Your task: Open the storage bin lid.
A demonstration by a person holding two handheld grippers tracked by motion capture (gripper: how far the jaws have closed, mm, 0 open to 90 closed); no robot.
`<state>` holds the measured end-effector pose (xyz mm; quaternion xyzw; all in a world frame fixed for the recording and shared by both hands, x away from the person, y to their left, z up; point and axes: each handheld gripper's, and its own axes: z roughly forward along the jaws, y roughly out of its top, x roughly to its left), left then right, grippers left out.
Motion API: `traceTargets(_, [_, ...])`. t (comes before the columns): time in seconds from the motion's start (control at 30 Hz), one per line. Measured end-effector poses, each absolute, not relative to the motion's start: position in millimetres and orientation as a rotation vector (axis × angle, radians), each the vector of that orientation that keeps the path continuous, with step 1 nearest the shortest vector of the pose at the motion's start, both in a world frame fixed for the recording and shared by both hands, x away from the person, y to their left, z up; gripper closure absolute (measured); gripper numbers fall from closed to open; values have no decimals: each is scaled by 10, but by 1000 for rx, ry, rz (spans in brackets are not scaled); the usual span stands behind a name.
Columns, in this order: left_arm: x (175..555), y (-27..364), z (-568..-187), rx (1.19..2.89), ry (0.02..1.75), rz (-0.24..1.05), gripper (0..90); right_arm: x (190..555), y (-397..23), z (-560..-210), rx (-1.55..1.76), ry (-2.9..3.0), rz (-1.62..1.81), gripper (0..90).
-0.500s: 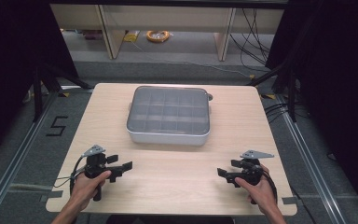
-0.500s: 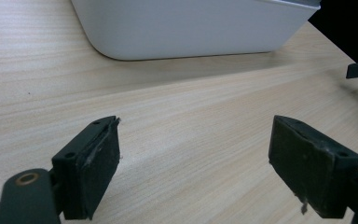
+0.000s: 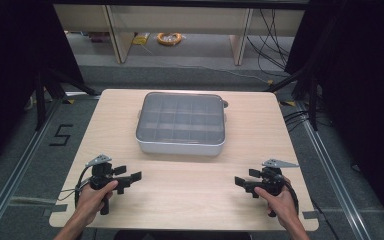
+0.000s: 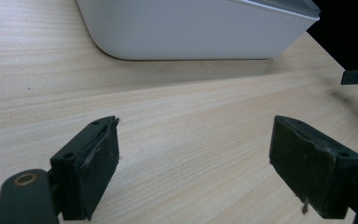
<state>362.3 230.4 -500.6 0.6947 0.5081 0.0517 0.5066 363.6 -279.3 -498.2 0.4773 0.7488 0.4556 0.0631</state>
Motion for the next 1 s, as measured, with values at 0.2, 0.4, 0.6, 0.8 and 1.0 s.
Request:
traceTargets(0.2, [3630, 2299, -4983, 1676, 1213, 127, 154, 3683, -2855, -4985, 1489, 2210, 1461, 179])
traceTargets(0.4, [3654, 2299, -4959, 1661, 1213, 124, 155, 3709, -2901, -4940, 1538, 2156, 1511, 174])
traceTargets(0.6, [3698, 2289, -4918, 1626, 1227, 106, 162, 3828, -2930, -4937, 1540, 2119, 1568, 200])
traceTargets(0.8, [3776, 2324, -4852, 1587, 1245, 112, 163, 3943, -2924, -4903, 1495, 2126, 1573, 220])
traceTargets(1.0, [3905, 2316, -4804, 1573, 1258, 125, 167, 4126, -2885, -4804, 1491, 2106, 1584, 229])
